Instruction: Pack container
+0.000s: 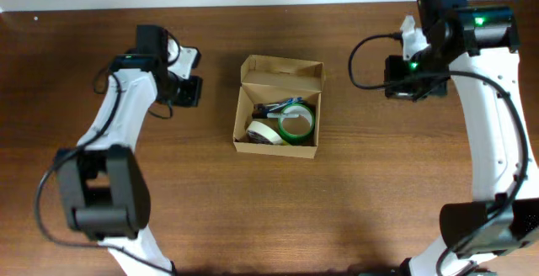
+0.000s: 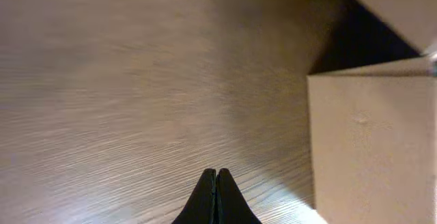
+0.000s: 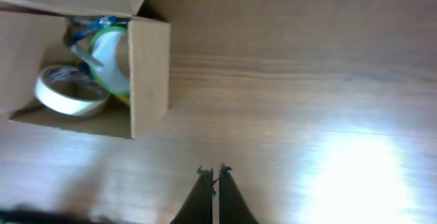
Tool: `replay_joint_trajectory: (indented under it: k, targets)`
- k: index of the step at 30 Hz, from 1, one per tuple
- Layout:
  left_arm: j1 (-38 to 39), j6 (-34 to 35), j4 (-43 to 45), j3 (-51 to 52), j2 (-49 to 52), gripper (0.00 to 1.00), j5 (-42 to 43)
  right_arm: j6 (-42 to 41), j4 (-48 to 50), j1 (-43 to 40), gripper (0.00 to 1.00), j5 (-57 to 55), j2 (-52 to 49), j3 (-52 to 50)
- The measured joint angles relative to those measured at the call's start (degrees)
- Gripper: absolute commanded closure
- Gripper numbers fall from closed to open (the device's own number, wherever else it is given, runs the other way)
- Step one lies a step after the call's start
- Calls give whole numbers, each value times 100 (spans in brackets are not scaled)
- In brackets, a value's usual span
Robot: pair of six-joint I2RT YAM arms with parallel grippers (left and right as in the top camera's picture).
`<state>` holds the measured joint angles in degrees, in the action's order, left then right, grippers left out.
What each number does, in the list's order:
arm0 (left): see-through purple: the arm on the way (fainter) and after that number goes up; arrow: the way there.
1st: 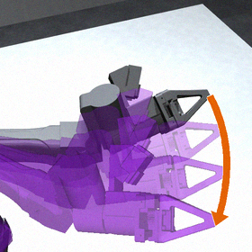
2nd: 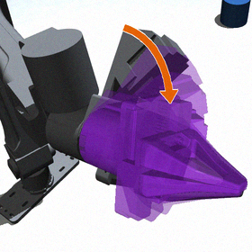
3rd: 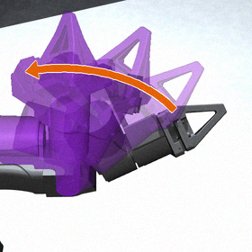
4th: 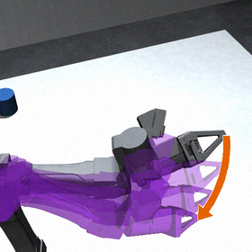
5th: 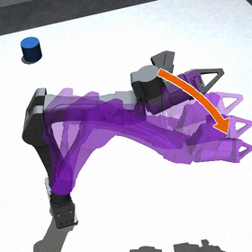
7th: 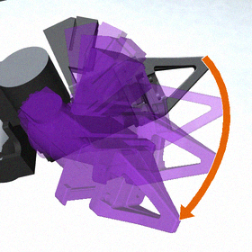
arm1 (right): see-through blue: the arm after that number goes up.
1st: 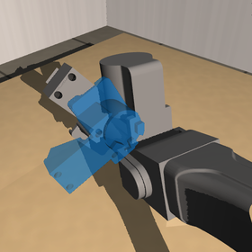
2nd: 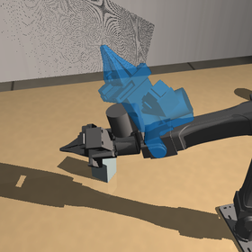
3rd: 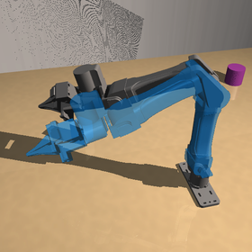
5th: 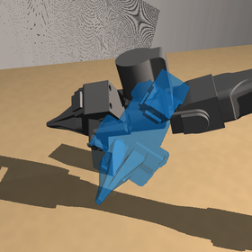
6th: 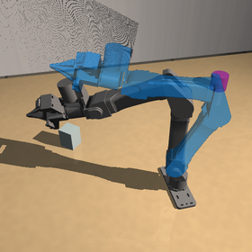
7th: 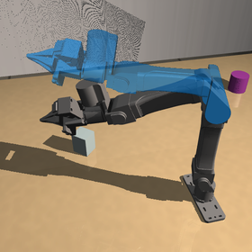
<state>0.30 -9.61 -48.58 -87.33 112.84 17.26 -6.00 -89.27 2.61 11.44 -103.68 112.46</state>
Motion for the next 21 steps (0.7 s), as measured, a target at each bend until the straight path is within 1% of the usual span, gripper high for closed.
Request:
replay_joint_trajectory:
  k: [5, 10, 15, 21]
  targets:
    - [11, 76, 225, 2, 435, 98, 968, 166, 647, -105, 96, 905, -7, -678]
    - [11, 413, 850, -4, 481, 98, 1799, 317, 1460, -105, 96, 1703, -101, -942]
    - [11, 739, 1274, -4, 481, 98, 2157, 282, 1891, -109, 96, 2015, -382, -953]
    - [11, 949, 1582, -4, 481, 98, 2262, 151, 2006, -173, 96, 2243, -1016, -953]
